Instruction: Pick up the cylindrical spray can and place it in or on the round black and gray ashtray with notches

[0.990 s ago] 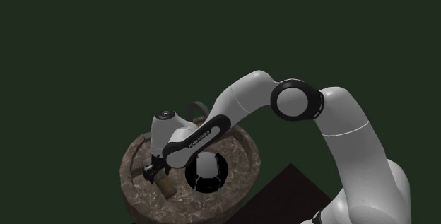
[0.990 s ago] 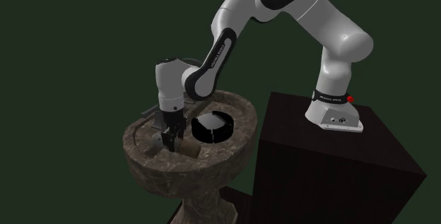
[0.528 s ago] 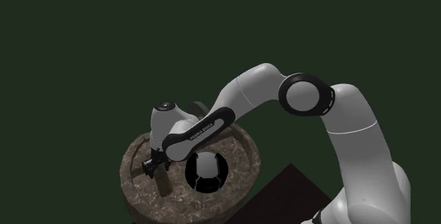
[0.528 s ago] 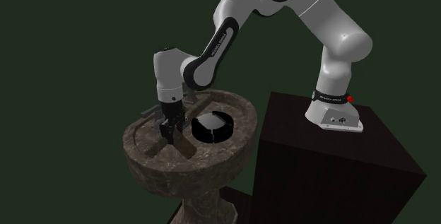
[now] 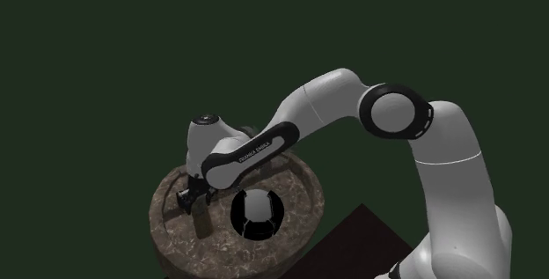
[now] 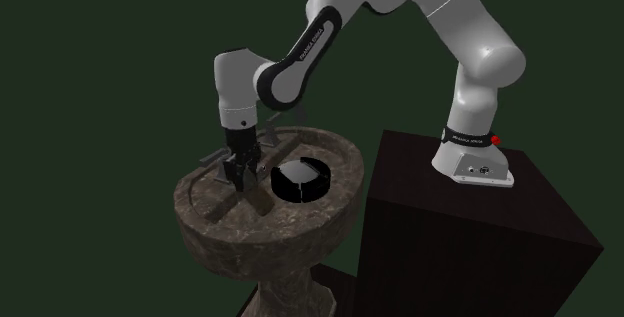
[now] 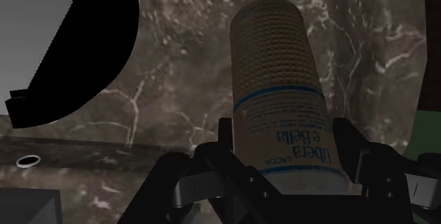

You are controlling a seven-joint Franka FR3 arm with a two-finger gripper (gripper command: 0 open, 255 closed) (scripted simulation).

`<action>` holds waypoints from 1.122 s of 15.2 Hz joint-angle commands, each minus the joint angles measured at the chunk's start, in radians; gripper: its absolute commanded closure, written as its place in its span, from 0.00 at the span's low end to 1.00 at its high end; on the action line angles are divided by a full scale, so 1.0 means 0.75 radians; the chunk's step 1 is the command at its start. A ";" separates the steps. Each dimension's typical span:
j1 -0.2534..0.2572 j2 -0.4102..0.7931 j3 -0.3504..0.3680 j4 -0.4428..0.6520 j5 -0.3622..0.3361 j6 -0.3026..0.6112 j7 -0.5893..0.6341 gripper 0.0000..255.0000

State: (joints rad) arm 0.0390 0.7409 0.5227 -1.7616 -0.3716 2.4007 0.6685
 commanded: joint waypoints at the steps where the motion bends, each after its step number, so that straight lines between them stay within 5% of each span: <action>1: -0.009 -0.029 0.014 -0.009 0.012 -0.019 -0.003 1.00; 3: -0.014 -0.042 0.021 -0.011 0.019 -0.030 -0.006 1.00; 14: -0.408 -0.372 0.100 -0.556 0.120 0.185 -0.272 1.00; 17: -0.434 -0.473 0.040 -0.675 0.235 0.234 -0.425 1.00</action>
State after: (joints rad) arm -0.2230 0.4297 0.5909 -2.2201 -0.2432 2.5518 0.1257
